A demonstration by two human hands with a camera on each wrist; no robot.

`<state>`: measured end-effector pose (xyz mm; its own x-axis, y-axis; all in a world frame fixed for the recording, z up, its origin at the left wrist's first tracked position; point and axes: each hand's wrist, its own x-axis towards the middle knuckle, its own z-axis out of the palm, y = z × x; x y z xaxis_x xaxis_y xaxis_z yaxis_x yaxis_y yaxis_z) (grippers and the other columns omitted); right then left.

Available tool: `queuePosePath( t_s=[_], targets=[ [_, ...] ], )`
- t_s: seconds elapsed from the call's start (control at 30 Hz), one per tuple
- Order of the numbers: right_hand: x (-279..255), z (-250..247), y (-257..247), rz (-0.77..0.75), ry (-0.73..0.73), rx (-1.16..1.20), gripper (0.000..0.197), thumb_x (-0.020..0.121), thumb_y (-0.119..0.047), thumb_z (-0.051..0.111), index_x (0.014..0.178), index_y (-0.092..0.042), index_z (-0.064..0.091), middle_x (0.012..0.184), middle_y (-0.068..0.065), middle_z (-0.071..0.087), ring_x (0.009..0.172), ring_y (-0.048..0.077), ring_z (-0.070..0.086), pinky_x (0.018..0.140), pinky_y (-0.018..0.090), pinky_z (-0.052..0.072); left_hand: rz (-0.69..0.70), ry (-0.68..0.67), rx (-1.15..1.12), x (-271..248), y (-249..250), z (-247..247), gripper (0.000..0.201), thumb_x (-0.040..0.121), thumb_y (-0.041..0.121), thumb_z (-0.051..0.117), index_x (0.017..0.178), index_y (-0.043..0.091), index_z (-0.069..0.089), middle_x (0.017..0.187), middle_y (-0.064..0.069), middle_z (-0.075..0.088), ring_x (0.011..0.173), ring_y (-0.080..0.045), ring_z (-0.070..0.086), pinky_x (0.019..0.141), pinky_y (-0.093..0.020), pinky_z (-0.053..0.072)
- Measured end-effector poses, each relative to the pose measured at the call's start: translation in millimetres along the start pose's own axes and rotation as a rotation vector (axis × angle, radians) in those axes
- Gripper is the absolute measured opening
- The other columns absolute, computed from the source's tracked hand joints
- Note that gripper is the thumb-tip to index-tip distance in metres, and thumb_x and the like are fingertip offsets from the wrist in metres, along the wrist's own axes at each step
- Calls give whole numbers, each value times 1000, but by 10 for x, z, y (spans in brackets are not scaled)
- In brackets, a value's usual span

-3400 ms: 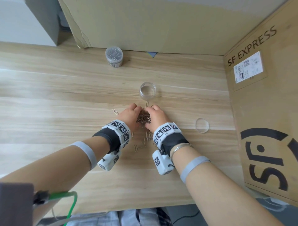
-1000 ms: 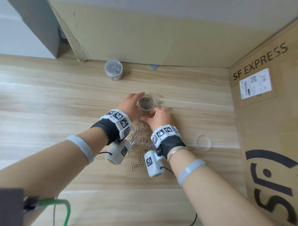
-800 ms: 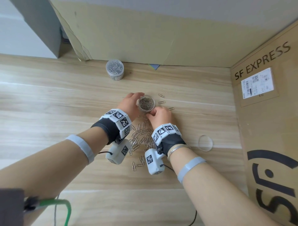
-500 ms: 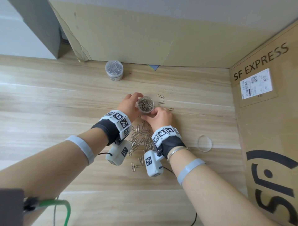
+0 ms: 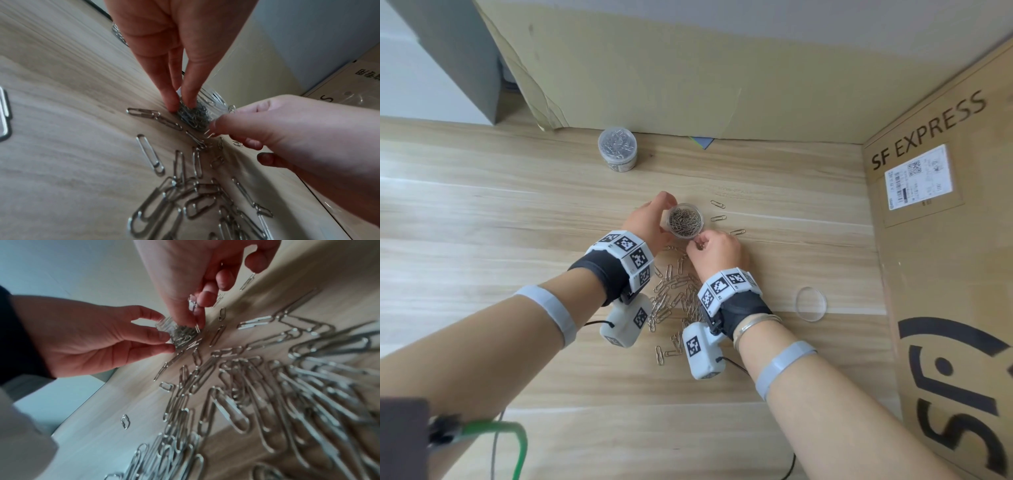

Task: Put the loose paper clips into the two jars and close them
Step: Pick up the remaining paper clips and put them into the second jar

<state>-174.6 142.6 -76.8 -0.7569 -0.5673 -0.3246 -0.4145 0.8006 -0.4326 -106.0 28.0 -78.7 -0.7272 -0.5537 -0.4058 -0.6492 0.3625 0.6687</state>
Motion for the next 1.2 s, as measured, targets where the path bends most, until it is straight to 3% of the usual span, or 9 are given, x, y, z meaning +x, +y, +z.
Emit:
queuePosePath(
  t_s=[0.17, 0.33, 0.43, 0.53, 0.67, 0.8, 0.97, 1.13, 1.2],
  targets=[
    [42, -164, -23, -103, 51, -16, 17, 81, -18, 57, 74, -8, 69, 72, 10, 70, 74, 30, 62, 69, 38, 53, 1, -5, -15, 4, -15, -10, 51, 78, -1, 64, 121, 15, 42, 131, -4, 55, 75, -19, 61, 79, -34, 50],
    [144, -335, -179, -161, 53, -34, 13, 85, -26, 58, 87, -19, 68, 84, 3, 71, 87, 24, 61, 70, 33, 52, -6, 1, -11, -17, -1, -38, 50, 79, -4, 59, 123, 14, 44, 128, -6, 55, 80, -19, 59, 74, -27, 46],
    [219, -345, -195, -177, -3, -28, 26, 81, -30, 65, 105, -22, 63, 97, 0, 67, 92, 19, 59, 76, 32, 52, -45, 28, 37, -32, -25, -64, 45, 80, -4, 56, 121, 11, 46, 121, -10, 56, 92, -24, 58, 78, -28, 43],
    [301, -359, -68, -115, 27, -33, 36, 82, -19, 58, 117, -20, 55, 116, 4, 58, 105, 22, 56, 87, 35, 50, -97, -2, 108, -51, -90, -96, 35, 81, -4, 55, 113, 10, 54, 115, -11, 55, 91, -22, 53, 77, -25, 39],
    [356, -312, 127, -55, -104, -202, 57, 87, -8, 48, 140, -24, 36, 143, 3, 38, 127, 28, 36, 104, 35, 36, -90, -43, 149, -113, -150, -70, 34, 84, -3, 51, 111, 14, 61, 118, -9, 52, 100, -26, 56, 79, -23, 39],
    [251, -247, 192, -128, -153, -273, 59, 84, 3, 46, 136, -26, 42, 137, 3, 42, 121, 27, 41, 95, 33, 43, -57, -98, 136, -233, -128, -14, 36, 86, 2, 50, 117, 17, 59, 120, -7, 50, 103, -25, 55, 89, -27, 42],
    [-117, -135, 193, -135, -155, -182, 46, 84, 8, 46, 123, -15, 52, 132, 5, 45, 115, 24, 50, 94, 31, 45, -9, -166, 177, -402, -65, 114, 38, 87, 1, 47, 119, 17, 57, 118, -7, 52, 104, -25, 58, 96, -31, 48],
    [-363, 15, 167, -159, -186, -84, 35, 86, 7, 44, 113, -8, 61, 124, 8, 53, 111, 24, 54, 94, 27, 41, 46, -221, 278, -548, -45, 226, 31, 90, 8, 47, 118, 17, 58, 115, -5, 56, 98, -23, 58, 76, -22, 41],
    [-341, 1, 172, -121, -129, -67, 37, 86, 7, 45, 116, -8, 60, 126, 9, 52, 115, 25, 52, 99, 27, 41, 1, -177, 270, -585, -53, 201, 31, 90, 7, 46, 118, 15, 56, 118, -6, 53, 95, -24, 56, 76, -24, 41]
  ],
)
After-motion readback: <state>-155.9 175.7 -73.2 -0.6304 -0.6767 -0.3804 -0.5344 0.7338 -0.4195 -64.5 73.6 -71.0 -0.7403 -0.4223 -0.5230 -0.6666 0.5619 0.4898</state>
